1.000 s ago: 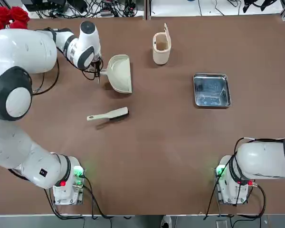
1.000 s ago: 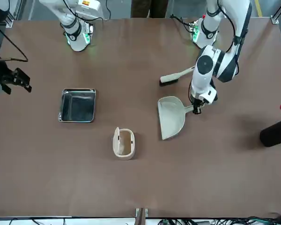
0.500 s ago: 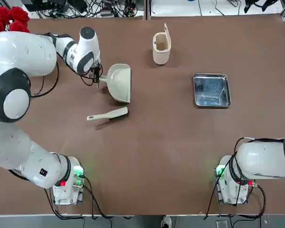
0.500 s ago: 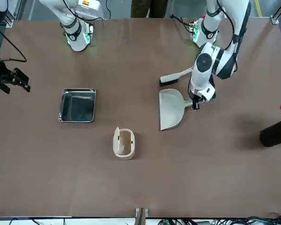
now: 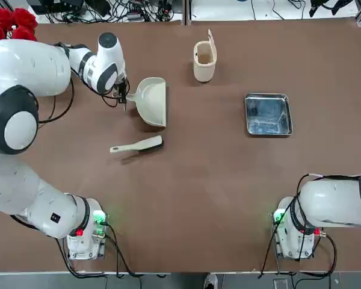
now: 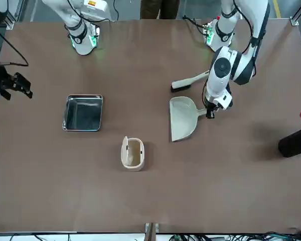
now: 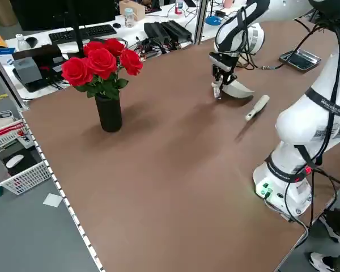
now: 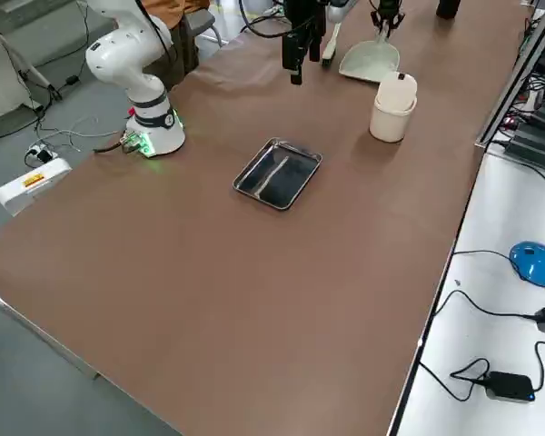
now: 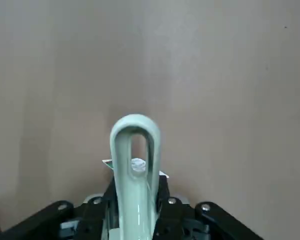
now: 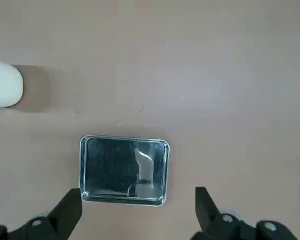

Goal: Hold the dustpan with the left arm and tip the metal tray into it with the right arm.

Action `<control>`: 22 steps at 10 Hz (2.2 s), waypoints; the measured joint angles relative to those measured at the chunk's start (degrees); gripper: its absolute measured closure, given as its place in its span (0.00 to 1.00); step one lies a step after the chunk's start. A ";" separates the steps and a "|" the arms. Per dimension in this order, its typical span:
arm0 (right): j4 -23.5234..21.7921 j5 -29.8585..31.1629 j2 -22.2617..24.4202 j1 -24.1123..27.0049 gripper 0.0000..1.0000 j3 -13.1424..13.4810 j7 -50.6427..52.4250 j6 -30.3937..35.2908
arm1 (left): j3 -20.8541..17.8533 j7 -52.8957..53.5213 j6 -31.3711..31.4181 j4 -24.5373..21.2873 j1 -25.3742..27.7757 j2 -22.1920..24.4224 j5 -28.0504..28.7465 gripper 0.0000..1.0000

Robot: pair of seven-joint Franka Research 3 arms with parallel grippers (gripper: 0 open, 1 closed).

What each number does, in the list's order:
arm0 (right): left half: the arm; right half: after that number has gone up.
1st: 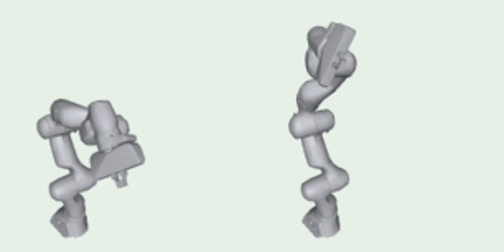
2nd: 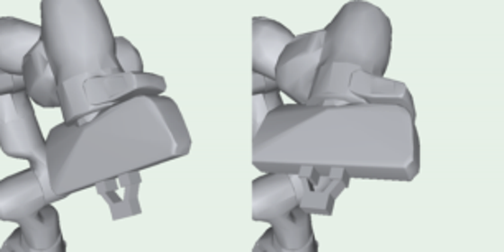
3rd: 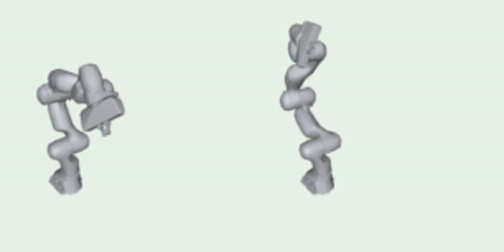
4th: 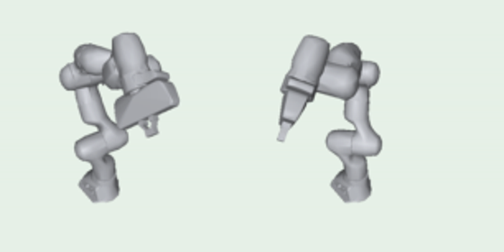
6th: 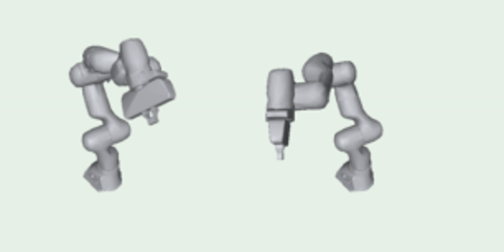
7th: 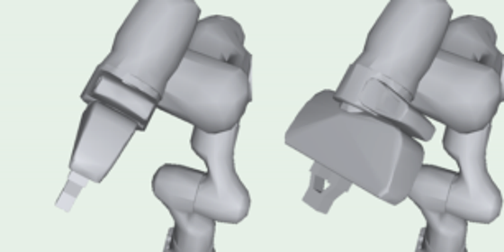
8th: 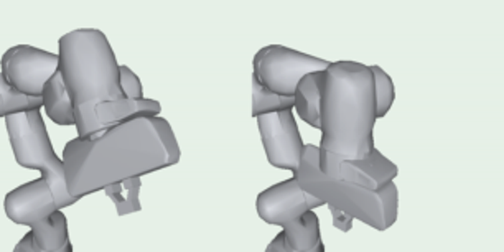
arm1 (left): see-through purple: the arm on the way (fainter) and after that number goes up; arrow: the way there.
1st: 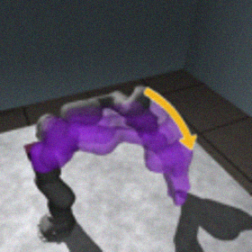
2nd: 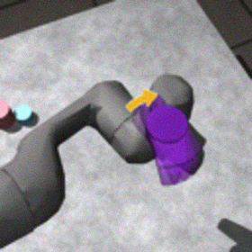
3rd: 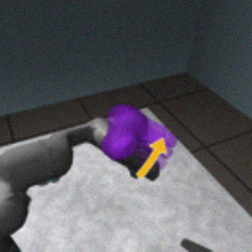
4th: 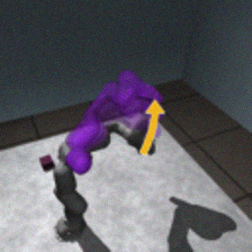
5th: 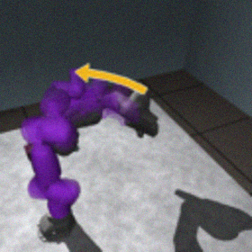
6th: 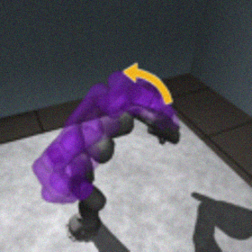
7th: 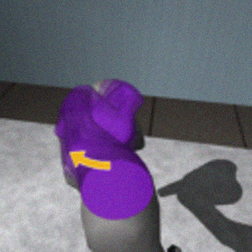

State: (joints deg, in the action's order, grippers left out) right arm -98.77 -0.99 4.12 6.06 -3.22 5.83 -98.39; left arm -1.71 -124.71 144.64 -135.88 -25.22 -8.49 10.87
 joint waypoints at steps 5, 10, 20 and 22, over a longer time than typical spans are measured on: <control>-0.11 0.00 0.00 -0.03 0.00 -0.11 0.00 0.00 | 0.02 1.47 1.43 -0.09 0.00 -1.35 0.00 0.67; -0.21 0.00 0.00 -0.21 0.00 -0.18 0.00 0.00 | 0.05 1.73 1.63 0.76 -0.01 -1.34 -0.02 0.32; -0.17 0.00 0.34 -0.29 0.00 -0.30 0.00 -0.22 | -0.19 20.82 -34.97 32.52 3.79 -0.34 -0.76 0.00; -0.17 0.00 0.35 -0.29 0.00 -0.29 0.00 -0.28 | 1.33 29.40 -37.70 34.99 8.23 -0.35 -1.79 0.00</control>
State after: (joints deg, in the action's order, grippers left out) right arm -98.93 -0.99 4.47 5.77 -3.51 5.83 -98.67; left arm -0.38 -95.30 106.94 -100.89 -16.98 -8.84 9.08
